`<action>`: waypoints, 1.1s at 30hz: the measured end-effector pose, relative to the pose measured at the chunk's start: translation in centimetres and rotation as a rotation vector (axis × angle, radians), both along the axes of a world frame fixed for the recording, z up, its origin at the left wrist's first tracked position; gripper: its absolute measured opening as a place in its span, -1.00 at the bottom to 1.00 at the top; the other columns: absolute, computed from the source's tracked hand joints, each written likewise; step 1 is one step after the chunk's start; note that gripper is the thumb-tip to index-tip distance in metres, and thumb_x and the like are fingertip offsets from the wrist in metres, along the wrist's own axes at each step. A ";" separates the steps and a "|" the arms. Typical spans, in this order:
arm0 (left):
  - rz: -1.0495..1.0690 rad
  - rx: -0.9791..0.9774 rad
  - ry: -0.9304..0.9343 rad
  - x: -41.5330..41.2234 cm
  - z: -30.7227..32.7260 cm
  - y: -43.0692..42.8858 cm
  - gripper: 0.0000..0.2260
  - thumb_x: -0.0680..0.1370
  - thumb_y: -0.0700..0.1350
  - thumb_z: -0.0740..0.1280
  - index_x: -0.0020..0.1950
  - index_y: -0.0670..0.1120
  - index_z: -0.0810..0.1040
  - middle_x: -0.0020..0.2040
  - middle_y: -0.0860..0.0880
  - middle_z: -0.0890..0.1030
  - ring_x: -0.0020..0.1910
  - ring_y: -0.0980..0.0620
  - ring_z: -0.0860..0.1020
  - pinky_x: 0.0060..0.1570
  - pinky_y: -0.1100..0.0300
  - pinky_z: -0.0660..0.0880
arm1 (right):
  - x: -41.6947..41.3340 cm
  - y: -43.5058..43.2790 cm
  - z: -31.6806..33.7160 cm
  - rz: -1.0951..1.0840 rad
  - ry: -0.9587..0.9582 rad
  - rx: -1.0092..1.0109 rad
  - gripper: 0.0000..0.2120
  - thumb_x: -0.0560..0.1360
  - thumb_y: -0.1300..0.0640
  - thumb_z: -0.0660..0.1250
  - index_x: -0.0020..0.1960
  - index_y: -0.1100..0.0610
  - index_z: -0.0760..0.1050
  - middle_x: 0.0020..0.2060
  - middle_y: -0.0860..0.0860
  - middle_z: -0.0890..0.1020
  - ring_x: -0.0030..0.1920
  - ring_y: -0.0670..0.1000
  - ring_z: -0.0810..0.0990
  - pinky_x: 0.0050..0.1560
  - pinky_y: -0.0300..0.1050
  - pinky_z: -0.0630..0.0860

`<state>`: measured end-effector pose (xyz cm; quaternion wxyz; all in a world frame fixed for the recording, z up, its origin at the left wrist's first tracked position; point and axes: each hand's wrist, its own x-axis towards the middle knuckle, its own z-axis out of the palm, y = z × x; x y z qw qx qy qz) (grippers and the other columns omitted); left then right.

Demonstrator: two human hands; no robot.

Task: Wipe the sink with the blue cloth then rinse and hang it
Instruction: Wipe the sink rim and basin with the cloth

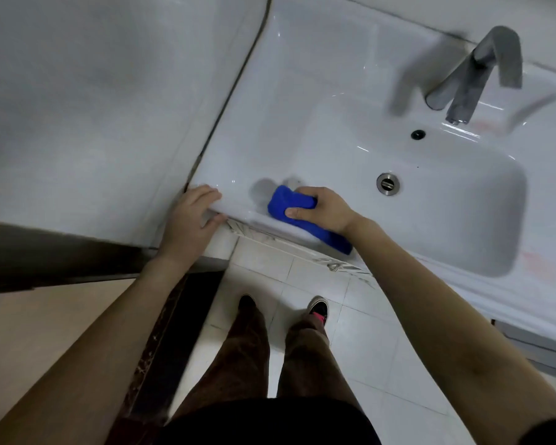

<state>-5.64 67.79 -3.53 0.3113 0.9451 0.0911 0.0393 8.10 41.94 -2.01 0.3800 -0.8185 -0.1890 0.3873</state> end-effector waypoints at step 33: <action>-0.084 0.099 -0.004 2.3 0.1 -16.0 -0.83 0.56 -0.02 0.31 -0.08 -0.10 0.58 -0.13 -0.01 0.56 -0.10 0.01 0.45 -0.02 0.09 0.41 | -0.5 -14.0 0.0 -0.025 -0.069 -0.113 -0.85 0.47 -0.12 0.42 -0.04 -0.09 0.57 -0.21 -0.14 0.63 -0.18 -0.09 0.58 -0.11 -0.13 0.49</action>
